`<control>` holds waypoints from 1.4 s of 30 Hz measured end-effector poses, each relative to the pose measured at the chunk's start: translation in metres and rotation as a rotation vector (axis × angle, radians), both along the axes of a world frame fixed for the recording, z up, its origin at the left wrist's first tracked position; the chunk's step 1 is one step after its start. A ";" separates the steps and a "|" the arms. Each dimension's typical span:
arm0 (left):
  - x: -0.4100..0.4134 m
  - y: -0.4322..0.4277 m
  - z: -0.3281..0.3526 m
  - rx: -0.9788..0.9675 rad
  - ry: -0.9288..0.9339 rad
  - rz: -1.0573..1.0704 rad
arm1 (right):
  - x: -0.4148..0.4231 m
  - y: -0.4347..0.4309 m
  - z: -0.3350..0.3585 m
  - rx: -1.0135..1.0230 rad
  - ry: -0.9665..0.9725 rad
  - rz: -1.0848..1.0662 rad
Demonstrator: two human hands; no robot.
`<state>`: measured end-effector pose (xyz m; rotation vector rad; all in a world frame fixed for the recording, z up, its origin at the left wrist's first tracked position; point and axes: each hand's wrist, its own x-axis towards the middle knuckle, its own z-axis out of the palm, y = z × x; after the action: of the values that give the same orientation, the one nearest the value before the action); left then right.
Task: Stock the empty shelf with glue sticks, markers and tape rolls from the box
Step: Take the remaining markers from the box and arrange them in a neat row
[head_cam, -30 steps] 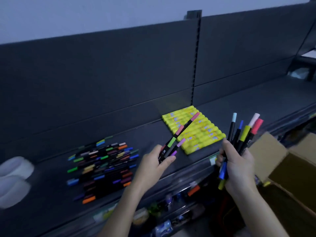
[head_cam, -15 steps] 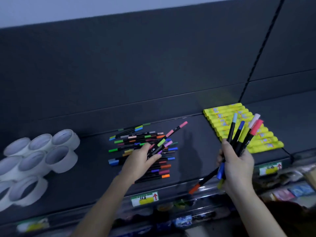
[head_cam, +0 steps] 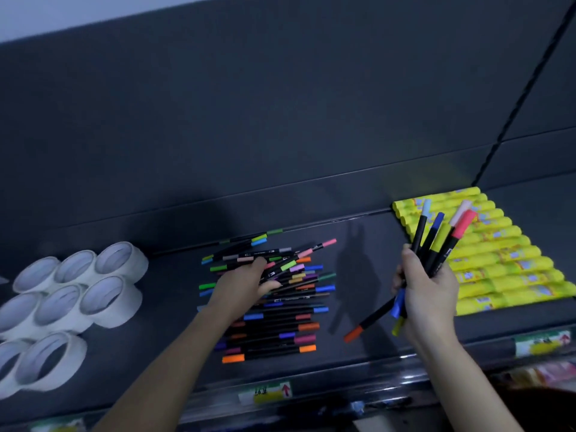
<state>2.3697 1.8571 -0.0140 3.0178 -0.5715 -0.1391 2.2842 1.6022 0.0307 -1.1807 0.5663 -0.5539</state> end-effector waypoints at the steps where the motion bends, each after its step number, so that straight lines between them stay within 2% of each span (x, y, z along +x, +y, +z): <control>1: 0.005 0.002 -0.001 0.005 0.013 -0.005 | 0.003 0.001 -0.001 -0.003 0.002 0.001; 15: 0.045 0.024 -0.012 0.026 0.089 -0.176 | 0.026 0.033 -0.004 -0.034 0.009 -0.021; 34: 0.039 0.033 -0.018 -0.112 0.078 -0.154 | 0.027 0.058 0.004 -0.138 0.010 0.032; 38: 0.039 0.039 -0.020 -0.214 0.097 -0.090 | 0.031 0.063 0.008 -0.150 0.007 0.062; 42: 0.037 0.042 -0.020 -0.212 0.083 -0.040 | 0.035 0.068 0.009 -0.173 0.000 0.088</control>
<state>2.4071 1.8994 -0.0344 2.7834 -0.5983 -0.1918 2.3189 1.6702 0.0399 -1.3622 0.4708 -0.5360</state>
